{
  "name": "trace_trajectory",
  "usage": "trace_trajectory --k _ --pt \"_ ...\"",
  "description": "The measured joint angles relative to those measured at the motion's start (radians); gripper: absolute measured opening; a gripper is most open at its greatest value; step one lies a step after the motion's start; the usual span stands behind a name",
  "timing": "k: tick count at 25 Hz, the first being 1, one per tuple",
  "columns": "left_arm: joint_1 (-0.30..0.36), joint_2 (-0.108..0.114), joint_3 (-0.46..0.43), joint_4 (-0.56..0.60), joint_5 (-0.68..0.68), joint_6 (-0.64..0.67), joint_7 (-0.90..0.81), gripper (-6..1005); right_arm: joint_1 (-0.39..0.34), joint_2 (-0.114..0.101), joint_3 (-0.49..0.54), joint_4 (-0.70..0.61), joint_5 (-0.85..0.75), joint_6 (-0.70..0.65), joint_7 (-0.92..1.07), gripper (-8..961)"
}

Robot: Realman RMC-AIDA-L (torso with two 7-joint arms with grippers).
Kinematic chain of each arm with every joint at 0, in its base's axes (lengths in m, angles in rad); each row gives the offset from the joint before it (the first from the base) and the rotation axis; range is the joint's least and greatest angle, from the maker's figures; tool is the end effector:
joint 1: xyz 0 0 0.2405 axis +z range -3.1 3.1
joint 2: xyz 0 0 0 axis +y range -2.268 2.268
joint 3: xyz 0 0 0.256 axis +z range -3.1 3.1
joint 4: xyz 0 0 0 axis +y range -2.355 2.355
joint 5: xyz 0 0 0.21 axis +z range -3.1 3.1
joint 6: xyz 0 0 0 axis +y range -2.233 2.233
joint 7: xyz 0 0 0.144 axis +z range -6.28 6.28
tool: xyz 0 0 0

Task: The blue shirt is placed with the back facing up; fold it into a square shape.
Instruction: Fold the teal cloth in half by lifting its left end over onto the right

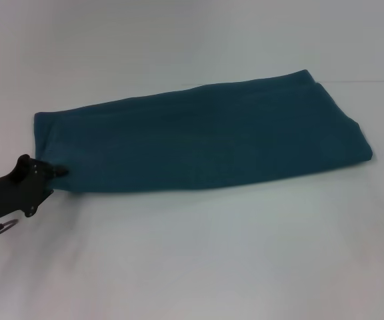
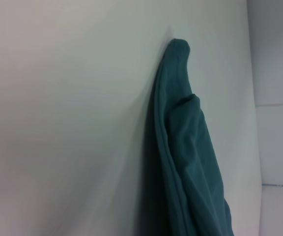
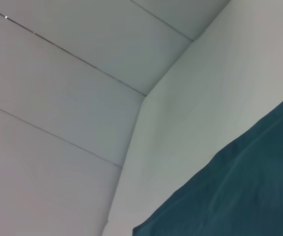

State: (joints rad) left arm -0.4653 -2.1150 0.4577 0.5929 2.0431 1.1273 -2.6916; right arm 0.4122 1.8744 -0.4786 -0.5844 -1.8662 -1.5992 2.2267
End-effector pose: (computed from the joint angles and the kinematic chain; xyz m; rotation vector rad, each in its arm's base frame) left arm -0.3453 0.3405 0.0092 -1.2549 -2.3035 -1.0393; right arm 0.3325 0.3183 0.1118 -1.9935 1.7571 1.0928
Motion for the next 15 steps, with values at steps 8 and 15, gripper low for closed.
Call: trace_trajectory --k 8,15 --pt "-0.015 0.054 0.004 0.040 0.115 0.054 0.048 43 -0.003 0.001 0.010 0.004 -0.004 0.009 -0.008 931" --pt "-0.046 0.088 0.005 0.164 0.320 0.072 0.083 14 -0.004 0.002 0.011 0.015 -0.011 0.017 -0.004 930"
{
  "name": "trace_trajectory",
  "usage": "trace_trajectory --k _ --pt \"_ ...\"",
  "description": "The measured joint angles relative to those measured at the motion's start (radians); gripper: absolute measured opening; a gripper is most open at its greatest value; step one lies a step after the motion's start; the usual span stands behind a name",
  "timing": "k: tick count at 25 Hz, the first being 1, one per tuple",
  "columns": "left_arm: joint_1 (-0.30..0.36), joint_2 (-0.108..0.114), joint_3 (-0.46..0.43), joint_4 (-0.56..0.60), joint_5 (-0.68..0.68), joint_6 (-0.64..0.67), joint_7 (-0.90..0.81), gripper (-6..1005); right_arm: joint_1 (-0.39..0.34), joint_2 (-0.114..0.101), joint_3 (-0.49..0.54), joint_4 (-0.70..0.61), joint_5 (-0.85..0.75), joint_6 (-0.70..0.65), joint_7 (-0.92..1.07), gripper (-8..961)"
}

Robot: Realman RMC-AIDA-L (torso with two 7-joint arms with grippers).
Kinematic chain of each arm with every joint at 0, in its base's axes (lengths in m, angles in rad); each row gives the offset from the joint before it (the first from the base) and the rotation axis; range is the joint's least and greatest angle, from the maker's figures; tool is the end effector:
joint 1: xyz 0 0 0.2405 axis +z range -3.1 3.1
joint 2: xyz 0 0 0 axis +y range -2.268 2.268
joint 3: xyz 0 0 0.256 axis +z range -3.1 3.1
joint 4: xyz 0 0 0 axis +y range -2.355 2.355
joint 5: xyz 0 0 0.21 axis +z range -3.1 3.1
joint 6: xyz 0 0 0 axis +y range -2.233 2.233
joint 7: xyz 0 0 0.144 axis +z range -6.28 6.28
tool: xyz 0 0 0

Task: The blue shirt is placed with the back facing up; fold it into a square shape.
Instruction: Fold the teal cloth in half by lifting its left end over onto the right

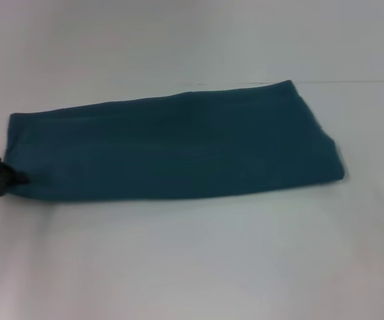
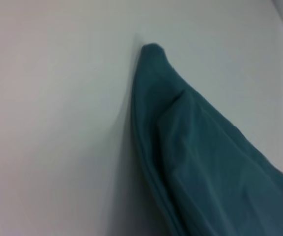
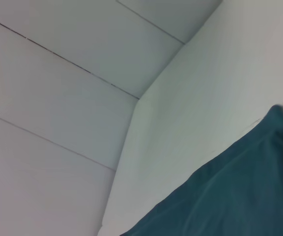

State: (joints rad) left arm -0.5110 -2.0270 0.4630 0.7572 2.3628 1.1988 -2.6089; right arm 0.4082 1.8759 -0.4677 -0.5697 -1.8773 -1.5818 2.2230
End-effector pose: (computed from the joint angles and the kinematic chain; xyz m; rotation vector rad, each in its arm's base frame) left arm -0.3576 0.3539 0.0661 -1.5759 -1.9919 -0.5877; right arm 0.3377 0.3168 0.1094 -1.9629 1.7739 1.0874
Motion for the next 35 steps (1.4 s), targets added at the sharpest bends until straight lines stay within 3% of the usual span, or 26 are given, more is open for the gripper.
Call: trace_trajectory --k 6,16,24,31,34,35 --pt "-0.038 0.019 0.000 0.037 0.031 -0.049 0.179 14 0.005 0.003 -0.005 0.002 -0.019 0.010 0.006 930" --pt "-0.040 0.022 -0.011 0.078 0.082 -0.104 0.157 13 0.017 -0.001 -0.005 0.002 -0.020 0.018 0.007 929" --pt "-0.052 0.014 -0.003 0.181 -0.105 0.093 0.224 13 0.024 0.002 -0.008 0.002 -0.020 0.019 0.003 929" --pt "-0.115 0.022 0.008 0.224 -0.205 0.247 0.223 13 0.029 0.005 -0.009 0.002 -0.020 0.019 0.002 929" --pt "-0.151 0.008 0.044 0.235 -0.211 0.269 0.217 13 0.033 0.007 -0.009 0.002 -0.020 0.020 0.003 928" --pt "-0.175 -0.007 0.079 0.242 -0.212 0.266 0.216 13 0.033 0.007 -0.009 0.002 -0.020 0.021 0.003 928"
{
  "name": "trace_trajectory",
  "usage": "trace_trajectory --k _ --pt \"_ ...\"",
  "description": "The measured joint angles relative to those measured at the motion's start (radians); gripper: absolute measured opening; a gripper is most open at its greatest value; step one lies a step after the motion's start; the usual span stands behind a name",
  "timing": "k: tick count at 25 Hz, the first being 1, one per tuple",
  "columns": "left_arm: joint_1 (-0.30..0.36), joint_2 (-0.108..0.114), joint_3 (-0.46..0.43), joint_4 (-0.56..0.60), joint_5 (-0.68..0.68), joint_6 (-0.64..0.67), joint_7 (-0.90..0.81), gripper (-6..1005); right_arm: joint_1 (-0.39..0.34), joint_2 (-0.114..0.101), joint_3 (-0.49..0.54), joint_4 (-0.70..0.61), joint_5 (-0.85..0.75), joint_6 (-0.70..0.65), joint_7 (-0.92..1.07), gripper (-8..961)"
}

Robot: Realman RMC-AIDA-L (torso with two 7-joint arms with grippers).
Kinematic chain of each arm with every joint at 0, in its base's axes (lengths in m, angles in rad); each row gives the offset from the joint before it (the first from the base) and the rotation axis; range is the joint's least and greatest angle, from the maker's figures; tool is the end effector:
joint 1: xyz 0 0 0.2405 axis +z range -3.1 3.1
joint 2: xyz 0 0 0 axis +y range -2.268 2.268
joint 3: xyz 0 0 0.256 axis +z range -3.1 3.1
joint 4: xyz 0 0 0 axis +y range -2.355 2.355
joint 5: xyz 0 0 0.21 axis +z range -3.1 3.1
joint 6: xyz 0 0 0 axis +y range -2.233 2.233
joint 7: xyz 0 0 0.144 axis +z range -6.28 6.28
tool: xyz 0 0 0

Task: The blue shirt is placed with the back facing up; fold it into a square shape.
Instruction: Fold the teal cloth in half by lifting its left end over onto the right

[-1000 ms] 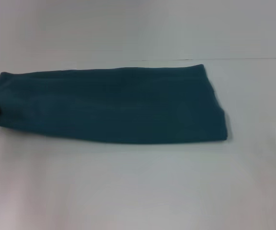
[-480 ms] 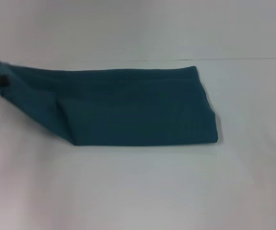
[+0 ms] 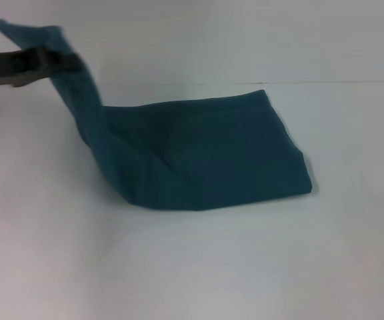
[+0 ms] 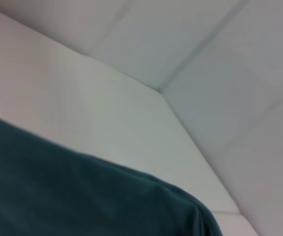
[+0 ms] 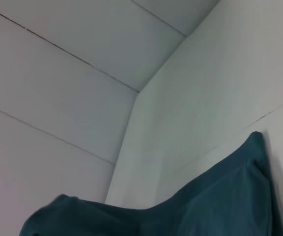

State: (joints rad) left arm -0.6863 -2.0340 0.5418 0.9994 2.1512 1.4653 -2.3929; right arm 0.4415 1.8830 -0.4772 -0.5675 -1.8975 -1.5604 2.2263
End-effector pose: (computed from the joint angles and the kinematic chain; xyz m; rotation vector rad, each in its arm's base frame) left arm -0.2163 0.4077 0.0996 -2.2214 -1.4204 -0.7692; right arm 0.3297 0.3278 0.1030 -1.9911 1.7698 1.0618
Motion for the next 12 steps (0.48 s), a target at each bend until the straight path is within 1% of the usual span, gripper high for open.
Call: trace_trajectory --k 1,2,4,7,8,9,12 --pt "-0.014 -0.007 0.020 0.002 0.000 -0.003 0.000 13 0.000 0.000 0.000 0.000 0.000 0.001 0.001 928" --pt "-0.014 -0.007 0.020 0.002 0.000 -0.003 0.000 13 0.000 0.000 0.000 0.000 0.000 0.001 0.001 928" --pt "-0.043 -0.021 0.058 0.003 -0.001 -0.010 0.002 13 0.002 0.001 0.000 0.000 -0.003 0.002 0.002 928" --pt "-0.085 -0.038 0.136 0.004 -0.001 -0.020 0.003 14 0.003 0.002 0.000 0.000 -0.007 0.002 0.003 928" --pt "-0.103 -0.050 0.180 0.004 -0.001 -0.037 0.001 14 0.003 0.002 0.000 0.001 -0.007 0.002 0.003 928" --pt "-0.103 -0.050 0.180 0.004 -0.001 -0.037 0.001 14 0.003 0.002 0.000 0.001 -0.007 0.002 0.003 928" --pt "-0.122 -0.071 0.224 0.005 -0.002 -0.078 -0.001 14 0.005 0.002 0.000 0.002 -0.008 0.002 0.004 928"
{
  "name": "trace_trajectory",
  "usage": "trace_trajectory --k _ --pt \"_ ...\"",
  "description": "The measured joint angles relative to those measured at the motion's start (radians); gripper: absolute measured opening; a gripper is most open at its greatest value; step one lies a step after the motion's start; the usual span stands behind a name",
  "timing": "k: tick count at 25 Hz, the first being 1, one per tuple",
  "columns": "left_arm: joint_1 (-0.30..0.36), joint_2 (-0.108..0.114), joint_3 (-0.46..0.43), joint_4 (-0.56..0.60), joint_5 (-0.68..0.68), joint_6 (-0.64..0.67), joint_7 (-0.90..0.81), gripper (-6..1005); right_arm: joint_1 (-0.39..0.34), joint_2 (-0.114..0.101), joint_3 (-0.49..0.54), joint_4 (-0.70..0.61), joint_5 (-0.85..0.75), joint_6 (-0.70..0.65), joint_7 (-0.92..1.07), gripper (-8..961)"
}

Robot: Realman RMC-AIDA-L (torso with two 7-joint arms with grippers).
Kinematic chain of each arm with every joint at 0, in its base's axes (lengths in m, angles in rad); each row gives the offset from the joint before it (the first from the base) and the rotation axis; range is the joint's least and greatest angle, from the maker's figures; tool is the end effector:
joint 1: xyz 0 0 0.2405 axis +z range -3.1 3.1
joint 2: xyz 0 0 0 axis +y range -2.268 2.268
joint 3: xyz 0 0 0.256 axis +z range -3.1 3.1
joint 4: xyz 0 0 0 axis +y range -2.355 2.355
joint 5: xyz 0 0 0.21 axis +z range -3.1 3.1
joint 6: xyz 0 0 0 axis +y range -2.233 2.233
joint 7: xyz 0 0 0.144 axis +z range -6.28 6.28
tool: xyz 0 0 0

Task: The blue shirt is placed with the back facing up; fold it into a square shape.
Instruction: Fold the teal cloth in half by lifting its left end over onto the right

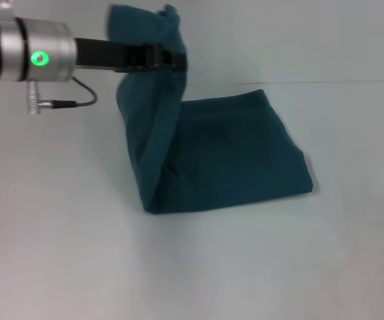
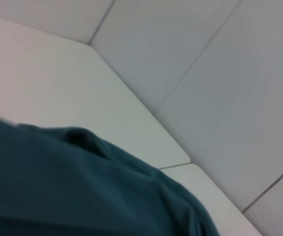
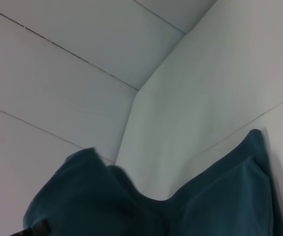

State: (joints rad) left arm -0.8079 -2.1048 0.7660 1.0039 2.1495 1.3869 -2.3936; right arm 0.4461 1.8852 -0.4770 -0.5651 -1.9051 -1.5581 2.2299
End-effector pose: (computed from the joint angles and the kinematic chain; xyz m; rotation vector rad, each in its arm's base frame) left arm -0.1369 0.4251 0.0395 -2.4848 -1.2397 -0.6549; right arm 0.3289 0.3287 0.1009 -1.9932 1.7783 1.0563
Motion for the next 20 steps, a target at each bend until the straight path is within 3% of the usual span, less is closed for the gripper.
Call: trace_trajectory --k 8,20 --pt "-0.031 -0.054 0.175 -0.030 0.004 -0.168 -0.001 13 0.000 0.000 0.000 0.008 0.000 0.002 0.001 927" --pt "-0.061 -0.065 0.464 -0.151 -0.062 -0.394 0.012 17 0.000 0.002 -0.002 0.014 -0.016 0.008 0.001 927"
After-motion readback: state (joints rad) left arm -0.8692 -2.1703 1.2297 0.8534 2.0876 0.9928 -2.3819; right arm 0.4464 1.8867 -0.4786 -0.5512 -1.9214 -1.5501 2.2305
